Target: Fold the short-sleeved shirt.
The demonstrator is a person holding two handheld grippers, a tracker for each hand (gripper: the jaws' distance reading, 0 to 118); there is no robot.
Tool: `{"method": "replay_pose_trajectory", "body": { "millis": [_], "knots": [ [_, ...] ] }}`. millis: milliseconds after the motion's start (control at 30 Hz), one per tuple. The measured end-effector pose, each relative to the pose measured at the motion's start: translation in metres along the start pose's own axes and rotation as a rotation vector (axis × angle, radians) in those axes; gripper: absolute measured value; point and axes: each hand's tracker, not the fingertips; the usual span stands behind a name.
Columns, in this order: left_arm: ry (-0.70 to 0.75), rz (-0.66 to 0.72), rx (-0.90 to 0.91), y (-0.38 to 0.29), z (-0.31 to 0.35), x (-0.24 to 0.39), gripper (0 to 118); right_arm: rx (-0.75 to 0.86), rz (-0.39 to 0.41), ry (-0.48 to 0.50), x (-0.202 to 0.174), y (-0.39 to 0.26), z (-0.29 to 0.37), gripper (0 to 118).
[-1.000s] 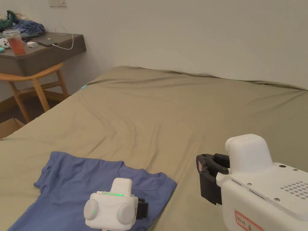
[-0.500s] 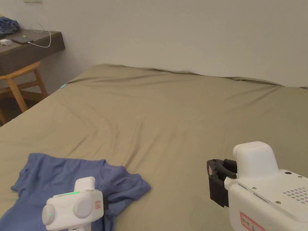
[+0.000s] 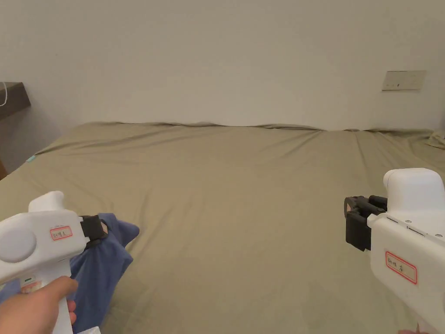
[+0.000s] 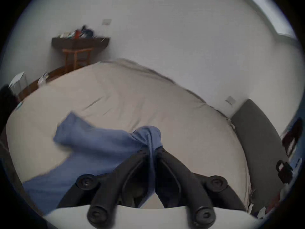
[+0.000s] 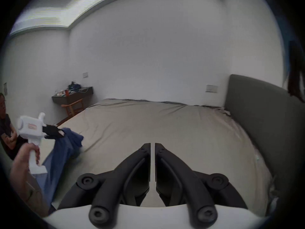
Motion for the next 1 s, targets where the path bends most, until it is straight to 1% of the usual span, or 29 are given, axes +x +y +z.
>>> {"method": "replay_pose_trajectory", "body": {
  "millis": [67, 167, 233, 333, 367, 467, 500, 600, 700, 767, 800, 833, 867, 900, 1000],
  "knots": [
    [-0.088, -0.059, 0.033, 0.008, 0.016, 0.051, 4, 0.023, 0.006, -0.072, 0.023, 0.002, 0.022, 8],
    [-0.19, -0.18, 0.039, 0.009, 0.034, 0.133, 4, 0.053, -0.033, -0.144, 0.059, 0.006, 0.053, 8],
    [-0.262, -0.241, 0.031, 0.005, 0.034, 0.182, 4, 0.076, -0.042, -0.21, 0.08, 0.008, 0.075, 8],
    [-0.38, -0.302, -0.044, -0.02, 0.025, 0.261, 4, 0.106, -0.054, -0.294, 0.107, 0.009, 0.107, 8],
    [-0.417, -0.327, -0.077, -0.031, 0.015, 0.278, 4, 0.111, -0.059, -0.311, 0.115, 0.01, 0.117, 8],
    [-0.52, -0.406, -0.175, -0.077, -0.002, 0.348, 4, 0.126, -0.063, -0.365, 0.132, 0.011, 0.142, 8],
    [-0.533, -0.425, -0.234, -0.089, -0.027, 0.356, 4, 0.128, -0.061, -0.381, 0.136, 0.011, 0.148, 8],
    [-0.597, -0.524, -0.361, -0.153, -0.054, 0.406, 4, 0.132, -0.062, -0.412, 0.147, 0.011, 0.163, 8],
    [-0.576, -0.562, -0.495, -0.218, -0.074, 0.424, 4, 0.127, -0.073, -0.42, 0.154, 0.007, 0.168, 8],
    [-0.519, -0.589, -0.562, -0.261, -0.096, 0.429, 4, 0.118, -0.07, -0.429, 0.157, 0.004, 0.168, 8],
    [-0.471, -0.588, -0.594, -0.276, -0.103, 0.426, 16, 0.111, -0.069, -0.426, 0.158, 0.003, 0.165, 8],
    [-0.447, -0.575, -0.611, -0.287, -0.106, 0.423, 58, 0.106, -0.069, -0.421, 0.159, 0.001, 0.162, 8],
    [-0.44, -0.552, -0.634, -0.296, -0.109, 0.419, 94, 0.1, -0.068, -0.414, 0.158, 0.0, 0.158, 8],
    [-0.508, -0.539, -0.634, -0.295, -0.102, 0.417, 97, 0.097, -0.067, -0.409, 0.157, -0.002, 0.155, 8],
    [-0.539, -0.464, -0.565, -0.259, -0.087, 0.401, 97, 0.094, -0.073, -0.381, 0.155, -0.004, 0.143, 8]
  ]
}}
